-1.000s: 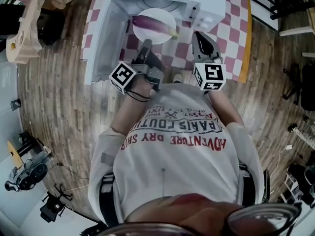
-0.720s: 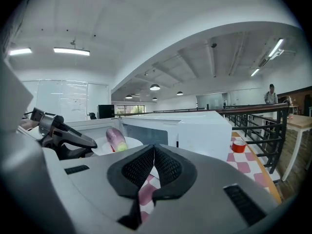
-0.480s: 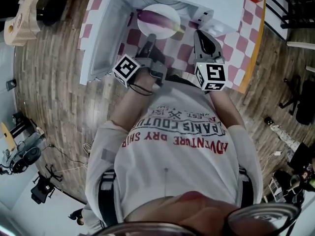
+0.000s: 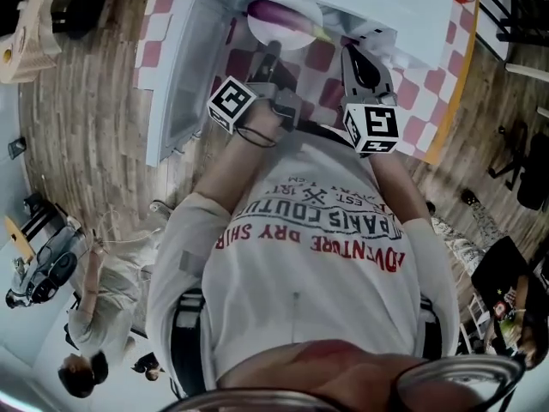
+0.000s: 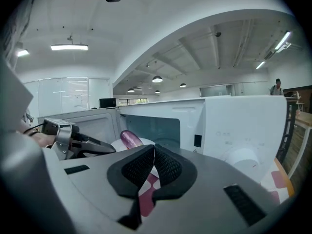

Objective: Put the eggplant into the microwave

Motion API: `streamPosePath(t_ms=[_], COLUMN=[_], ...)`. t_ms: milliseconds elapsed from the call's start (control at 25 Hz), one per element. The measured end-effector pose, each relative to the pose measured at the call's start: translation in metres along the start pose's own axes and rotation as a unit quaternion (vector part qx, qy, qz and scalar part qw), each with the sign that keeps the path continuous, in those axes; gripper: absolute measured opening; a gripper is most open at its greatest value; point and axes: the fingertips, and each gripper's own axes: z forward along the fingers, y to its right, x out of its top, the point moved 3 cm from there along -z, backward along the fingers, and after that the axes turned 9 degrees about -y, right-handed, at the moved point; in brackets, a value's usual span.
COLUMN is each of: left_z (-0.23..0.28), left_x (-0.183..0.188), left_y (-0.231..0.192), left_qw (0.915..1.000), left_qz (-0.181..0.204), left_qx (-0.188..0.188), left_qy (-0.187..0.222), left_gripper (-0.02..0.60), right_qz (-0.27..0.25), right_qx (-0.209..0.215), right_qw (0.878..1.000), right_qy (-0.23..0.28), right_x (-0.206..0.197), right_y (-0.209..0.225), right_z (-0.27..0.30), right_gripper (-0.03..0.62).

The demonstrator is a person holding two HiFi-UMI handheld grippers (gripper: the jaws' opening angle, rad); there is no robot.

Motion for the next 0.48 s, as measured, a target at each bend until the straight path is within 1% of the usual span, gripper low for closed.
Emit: streamPosePath(t_ms=[160,320,480], left_z=[0.014,0.027,0.040], left_x=[0.013,0.023,0.028], left_y=[-0.016,-0.032,-0.039], left_qw=[1.0000,0.9998,0.9996], left_qz=[0.004,-0.006,-0.007], left_qx=[0.002,0.016,0.021], left_qy=[-0.006,-0.010,-0.018], left_gripper=[0.032,0.032,0.032], right_qz=[0.023,0.021,0.022], right_qx=[0.016,0.012,0.012], right_qw=[1.000,1.000,0.999], right_qy=[-0.005,-0.019,-0.028], right_x=[-0.003,-0.009,-0.013], right_y=[-0.004,-0.004,-0.004], right_z=[0.016,0.030,0.040], right_gripper=[0.026,0.026,0.026])
